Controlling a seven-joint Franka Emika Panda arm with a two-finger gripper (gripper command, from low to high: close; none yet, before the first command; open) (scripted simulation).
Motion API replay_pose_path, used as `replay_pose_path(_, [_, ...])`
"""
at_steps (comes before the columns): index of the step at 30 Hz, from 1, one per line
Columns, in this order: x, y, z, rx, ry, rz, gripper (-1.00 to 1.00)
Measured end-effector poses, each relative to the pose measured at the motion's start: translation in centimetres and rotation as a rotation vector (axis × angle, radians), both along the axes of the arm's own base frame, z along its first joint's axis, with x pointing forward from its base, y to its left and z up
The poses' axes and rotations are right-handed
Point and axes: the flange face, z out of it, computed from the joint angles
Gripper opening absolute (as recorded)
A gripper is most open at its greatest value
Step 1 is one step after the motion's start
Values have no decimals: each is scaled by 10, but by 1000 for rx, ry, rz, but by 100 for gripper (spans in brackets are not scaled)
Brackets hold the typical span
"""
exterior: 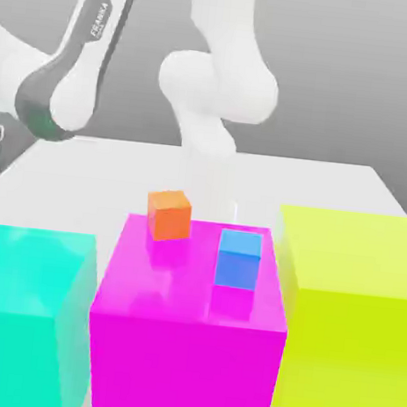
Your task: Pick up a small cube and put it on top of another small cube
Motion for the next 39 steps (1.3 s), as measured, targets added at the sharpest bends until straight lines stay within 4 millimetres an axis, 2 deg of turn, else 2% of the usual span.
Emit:
replay_pose_path(2, [-17, -2, -24, 44, 18, -87, 0])
replay_pose_path(6, [-23, -2, -70, 58, 24, -116, 0])
replay_pose_path(7, [-23, -2, -81, 58, 25, -117, -100])
replay_pose_path(12, [-23, -2, -81, 56, 24, -117, -100])
replay_pose_path(13, [-24, -2, -87, 57, 24, -117, -100])
replay_pose_path(15, [-23, -2, -77, 58, 23, -117, -100])
replay_pose_path(19, [-23, -2, -35, 58, 23, -117, -100])
replay_pose_path(21, [-21, 3, -22, 58, 22, -153, -100])
replay_pose_path(39, [11, 88, 21, 65, 3, -755, -100])
